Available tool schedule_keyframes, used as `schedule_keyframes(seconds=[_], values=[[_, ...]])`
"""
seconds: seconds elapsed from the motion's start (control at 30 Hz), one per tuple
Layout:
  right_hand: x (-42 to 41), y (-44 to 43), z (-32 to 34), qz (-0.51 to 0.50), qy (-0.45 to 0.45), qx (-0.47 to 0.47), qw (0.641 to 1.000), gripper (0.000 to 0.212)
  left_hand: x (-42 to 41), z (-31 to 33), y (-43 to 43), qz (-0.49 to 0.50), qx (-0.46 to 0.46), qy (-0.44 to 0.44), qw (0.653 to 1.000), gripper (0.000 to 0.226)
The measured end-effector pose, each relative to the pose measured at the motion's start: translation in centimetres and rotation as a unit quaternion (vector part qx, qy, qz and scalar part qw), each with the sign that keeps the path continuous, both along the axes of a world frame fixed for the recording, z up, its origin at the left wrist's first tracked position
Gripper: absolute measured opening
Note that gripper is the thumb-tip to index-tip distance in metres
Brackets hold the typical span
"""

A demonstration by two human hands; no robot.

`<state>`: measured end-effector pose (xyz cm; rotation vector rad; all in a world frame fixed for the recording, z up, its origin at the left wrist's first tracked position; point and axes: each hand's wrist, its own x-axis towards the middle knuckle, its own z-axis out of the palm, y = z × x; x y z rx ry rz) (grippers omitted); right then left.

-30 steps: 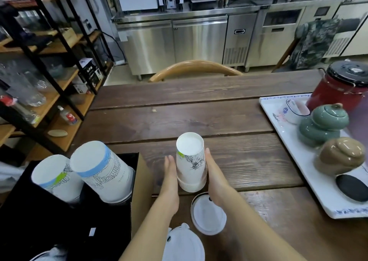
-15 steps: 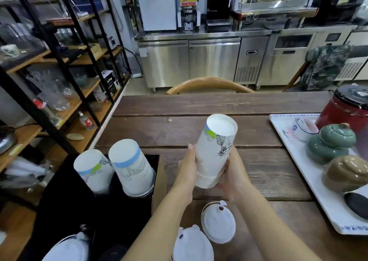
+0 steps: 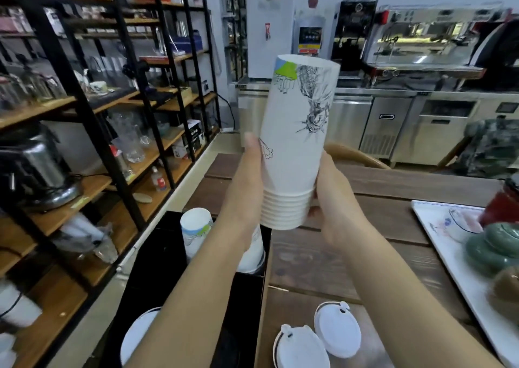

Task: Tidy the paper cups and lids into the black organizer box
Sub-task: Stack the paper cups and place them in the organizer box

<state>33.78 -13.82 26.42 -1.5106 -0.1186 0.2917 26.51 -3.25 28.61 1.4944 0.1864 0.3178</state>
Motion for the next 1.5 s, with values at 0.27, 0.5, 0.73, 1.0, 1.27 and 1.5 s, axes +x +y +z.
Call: schedule_keyframes(seconds=[0.27, 0.5, 0.73, 1.0, 1.27, 1.5], values=[[-2.1, 9.8, 3.1, 0.081, -0.050, -0.051, 0.994, 0.036, -1.4, 0.2, 9.1, 0.112, -0.042, -0.059, 0.991, 0.063], [-1.4, 14.5, 1.3, 0.123, -0.008, -0.122, 0.985, 0.023, -0.1, -4.2, 14.1, 0.159, -0.081, -0.023, 0.984, 0.058], [-0.9, 16.5, -0.1, 0.124, 0.046, -0.174, 0.976, 0.040, 2.2, -9.1, 15.7, 0.135, -0.174, 0.044, 0.974, 0.058], [0.5, 17.2, -2.6, 0.093, 0.066, -0.171, 0.979, 0.033, 2.7, -11.8, 16.1, 0.140, -0.206, 0.104, 0.963, 0.054], [0.9, 17.2, -3.1, 0.074, 0.142, -0.046, 0.986, 0.018, 3.2, -11.4, 16.5, 0.171, -0.158, 0.093, 0.968, 0.060], [1.8, 15.2, -2.5, 0.227, 0.192, -0.029, 0.954, 0.092, 2.5, -11.8, 16.0, 0.167, -0.063, 0.108, 0.978, 0.061]])
